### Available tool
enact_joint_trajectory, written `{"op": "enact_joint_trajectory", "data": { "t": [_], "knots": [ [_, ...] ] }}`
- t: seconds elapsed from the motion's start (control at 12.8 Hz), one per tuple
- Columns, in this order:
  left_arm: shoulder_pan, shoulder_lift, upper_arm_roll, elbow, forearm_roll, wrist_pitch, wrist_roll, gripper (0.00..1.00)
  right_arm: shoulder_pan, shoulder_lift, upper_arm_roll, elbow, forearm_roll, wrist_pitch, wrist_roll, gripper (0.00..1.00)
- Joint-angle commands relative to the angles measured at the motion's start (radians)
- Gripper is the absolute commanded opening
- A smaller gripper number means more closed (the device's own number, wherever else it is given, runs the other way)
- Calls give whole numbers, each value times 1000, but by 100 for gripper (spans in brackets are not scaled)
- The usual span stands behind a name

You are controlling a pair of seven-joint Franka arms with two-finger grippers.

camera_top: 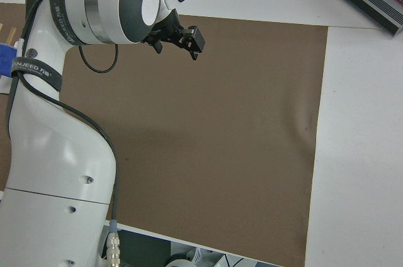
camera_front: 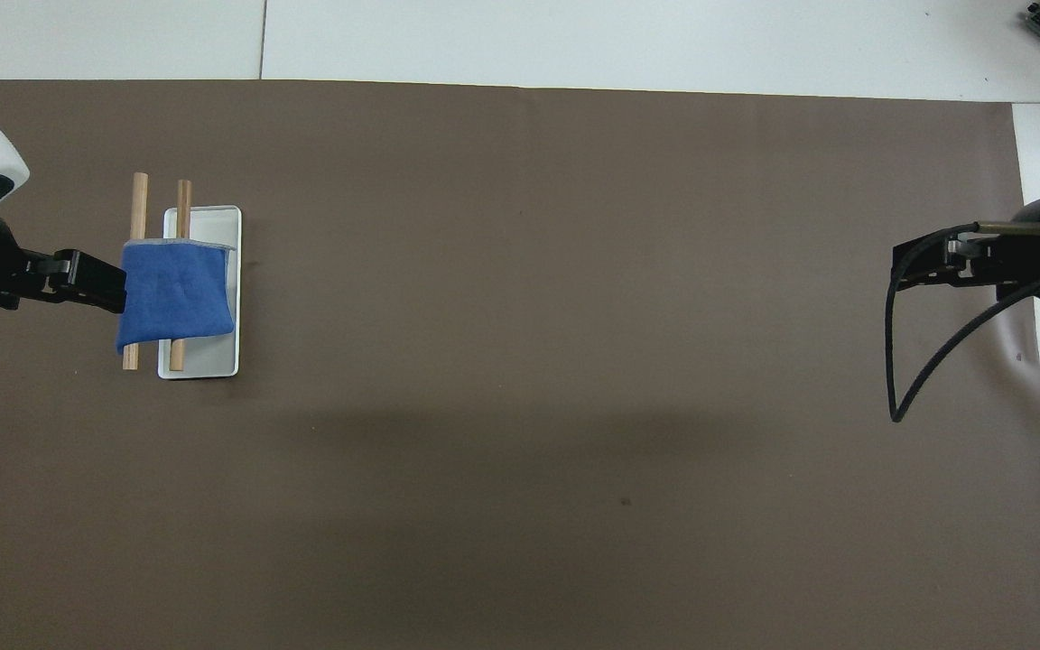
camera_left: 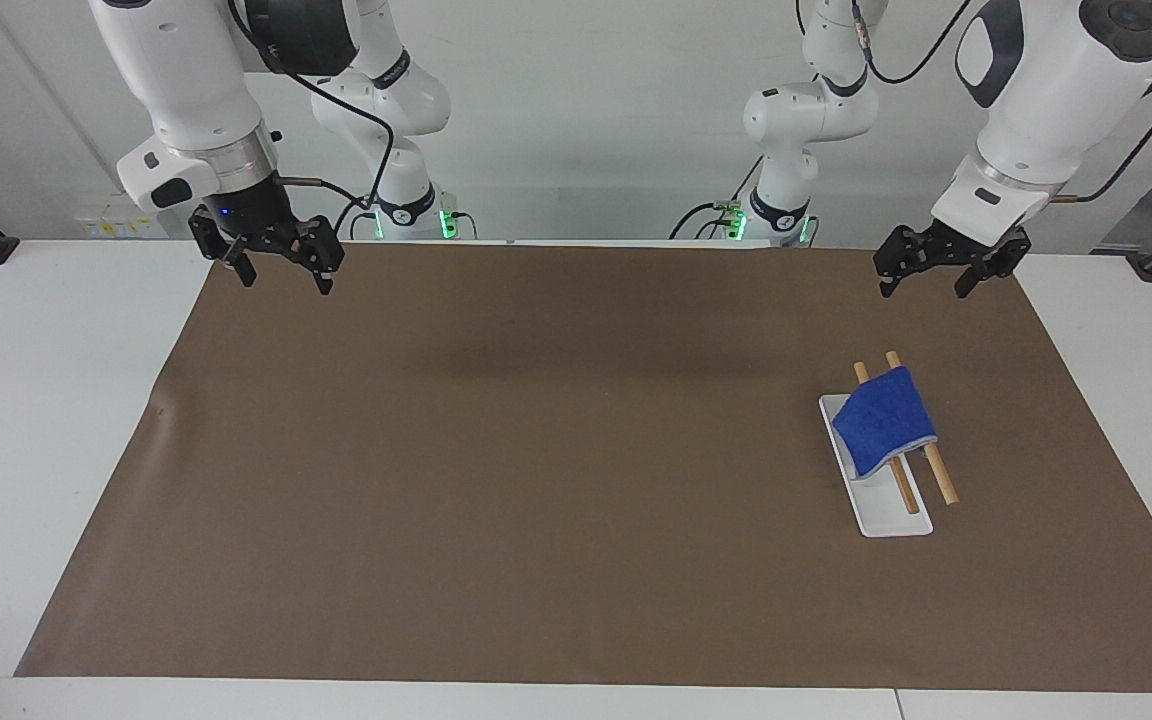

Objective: Right arm passes towel to left arm to hang

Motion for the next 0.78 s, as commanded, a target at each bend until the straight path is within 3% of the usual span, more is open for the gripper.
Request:
{"op": "enact_joint_trajectory", "data": {
  "t": [0.0, 0.71],
  "knots": [
    [-1, -30, 12, -31, 21, 20, 6, 100, -12, -24, 3, -24, 19, 19, -24, 100],
    [-2, -32, 12, -29, 21, 16, 6, 100, -12, -40, 3, -49, 19, 7, -58, 100]
  ]
}}
